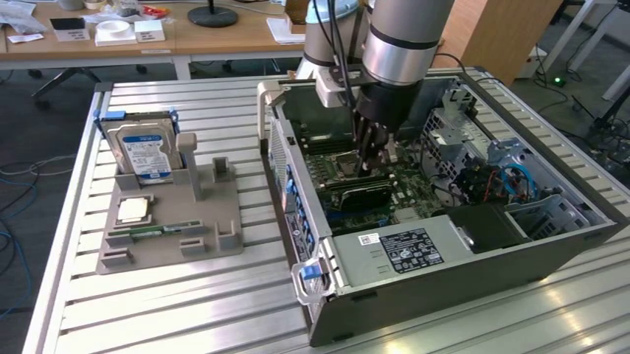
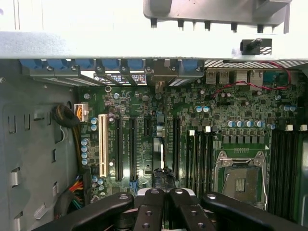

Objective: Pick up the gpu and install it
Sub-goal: 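Press down on the gpu until it lock into place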

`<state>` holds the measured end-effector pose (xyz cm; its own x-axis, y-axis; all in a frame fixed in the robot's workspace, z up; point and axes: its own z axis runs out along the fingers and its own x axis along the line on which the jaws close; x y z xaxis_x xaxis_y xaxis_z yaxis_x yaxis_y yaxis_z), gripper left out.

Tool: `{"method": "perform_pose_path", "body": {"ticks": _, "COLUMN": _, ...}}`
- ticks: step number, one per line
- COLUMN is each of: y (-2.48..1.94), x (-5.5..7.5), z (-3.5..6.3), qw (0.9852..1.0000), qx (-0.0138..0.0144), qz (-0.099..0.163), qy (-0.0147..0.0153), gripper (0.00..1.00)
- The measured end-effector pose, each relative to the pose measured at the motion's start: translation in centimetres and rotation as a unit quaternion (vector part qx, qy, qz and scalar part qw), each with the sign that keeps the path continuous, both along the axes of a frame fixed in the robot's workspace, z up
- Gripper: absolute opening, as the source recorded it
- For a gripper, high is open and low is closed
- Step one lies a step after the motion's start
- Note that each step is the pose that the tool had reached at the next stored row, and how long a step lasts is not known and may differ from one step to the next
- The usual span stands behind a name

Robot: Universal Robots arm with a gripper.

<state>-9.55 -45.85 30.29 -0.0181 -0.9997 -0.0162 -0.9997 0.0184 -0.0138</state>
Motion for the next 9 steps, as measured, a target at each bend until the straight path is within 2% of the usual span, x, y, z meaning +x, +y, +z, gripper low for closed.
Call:
{"method": "perform_pose_path", "body": {"ticks": 5, "y": 0.00, "x": 0.00, "z": -0.80, "qw": 1.0000, "qx": 0.0001, "qz": 0.000, "qy": -0.0001, "gripper": 0.11}}
{"method": "perform_pose_path", "body": {"ticks": 9, "y": 0.01, "x": 0.31, "z": -0.93, "qw": 1.0000, "qx": 0.0001, "qz": 0.000, "qy": 0.0000, "gripper": 0.11}}
